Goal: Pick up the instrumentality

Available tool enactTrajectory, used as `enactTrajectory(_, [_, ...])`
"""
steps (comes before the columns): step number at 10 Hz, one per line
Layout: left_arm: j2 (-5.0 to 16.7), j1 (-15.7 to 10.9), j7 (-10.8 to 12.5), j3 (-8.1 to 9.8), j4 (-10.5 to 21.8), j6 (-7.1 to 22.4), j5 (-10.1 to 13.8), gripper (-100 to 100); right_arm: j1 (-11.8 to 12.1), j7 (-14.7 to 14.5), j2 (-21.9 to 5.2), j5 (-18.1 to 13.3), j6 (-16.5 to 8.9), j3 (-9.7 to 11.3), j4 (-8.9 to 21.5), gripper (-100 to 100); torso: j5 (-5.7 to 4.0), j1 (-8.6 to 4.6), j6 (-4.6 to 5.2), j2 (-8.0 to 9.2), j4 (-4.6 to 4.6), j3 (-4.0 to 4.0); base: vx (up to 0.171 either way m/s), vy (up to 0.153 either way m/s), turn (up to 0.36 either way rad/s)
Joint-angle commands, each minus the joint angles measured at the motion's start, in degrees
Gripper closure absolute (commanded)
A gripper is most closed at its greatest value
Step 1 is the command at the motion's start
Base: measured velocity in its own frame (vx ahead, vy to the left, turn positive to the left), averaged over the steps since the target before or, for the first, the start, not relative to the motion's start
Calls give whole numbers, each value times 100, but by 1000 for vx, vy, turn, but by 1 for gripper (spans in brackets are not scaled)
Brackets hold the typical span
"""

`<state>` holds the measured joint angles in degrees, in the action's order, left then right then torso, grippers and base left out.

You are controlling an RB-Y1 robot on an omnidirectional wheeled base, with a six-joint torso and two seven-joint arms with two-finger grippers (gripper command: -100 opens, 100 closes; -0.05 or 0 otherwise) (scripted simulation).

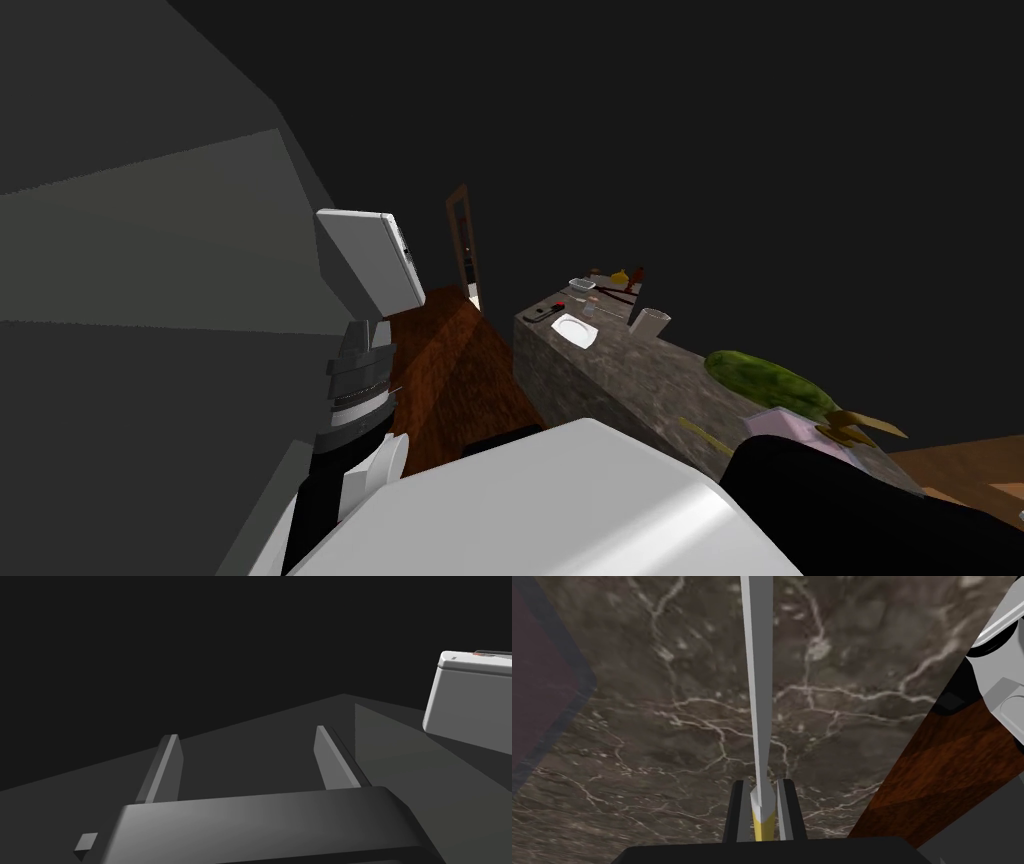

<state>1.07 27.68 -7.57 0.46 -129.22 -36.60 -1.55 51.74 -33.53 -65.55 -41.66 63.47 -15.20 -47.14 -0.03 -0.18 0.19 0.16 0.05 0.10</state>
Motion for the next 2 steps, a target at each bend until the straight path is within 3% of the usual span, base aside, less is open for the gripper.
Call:
enactTrajectory(1, [0, 0, 0, 0, 0, 0, 0, 0, 0, 0, 0, 0, 0, 0, 0, 100, 0, 0, 0, 0, 0, 0, -15, -4, -47])
enactTrajectory(2, [0, -1, 0, -1, 0, 0, 0, 0, 9, 8, -14, 2, 24, -11, 5, 0, -7, 0, -7, -1, 2, 1, 0, 0, 0])
